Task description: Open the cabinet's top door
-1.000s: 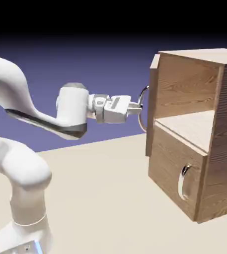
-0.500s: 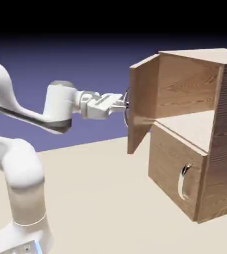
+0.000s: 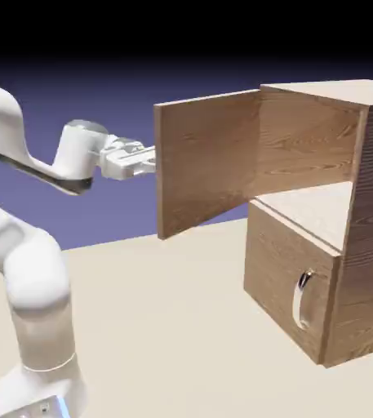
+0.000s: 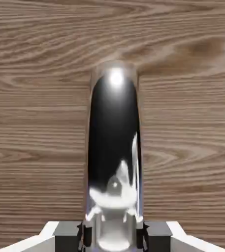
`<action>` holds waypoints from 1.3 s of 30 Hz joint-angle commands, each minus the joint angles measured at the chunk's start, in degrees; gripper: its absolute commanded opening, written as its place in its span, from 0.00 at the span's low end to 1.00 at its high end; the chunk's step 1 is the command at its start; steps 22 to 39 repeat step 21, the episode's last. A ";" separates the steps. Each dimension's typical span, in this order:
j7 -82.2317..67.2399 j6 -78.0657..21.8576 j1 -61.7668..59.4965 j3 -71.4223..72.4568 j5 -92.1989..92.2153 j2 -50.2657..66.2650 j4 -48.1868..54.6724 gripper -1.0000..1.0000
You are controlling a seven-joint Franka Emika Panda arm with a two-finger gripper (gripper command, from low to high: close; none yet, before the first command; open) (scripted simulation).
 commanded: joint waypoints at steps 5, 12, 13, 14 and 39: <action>2.10 -9.59 -8.82 10.40 3.30 6.03 8.58 0.00; 3.29 -17.43 -22.97 24.67 6.61 9.10 17.58 0.00; 3.16 -18.06 -25.05 26.55 7.18 8.88 18.68 0.00; 2.95 -18.63 -27.13 28.37 7.79 8.48 19.79 0.00; -0.31 -22.34 -41.57 39.43 13.15 2.48 28.86 0.00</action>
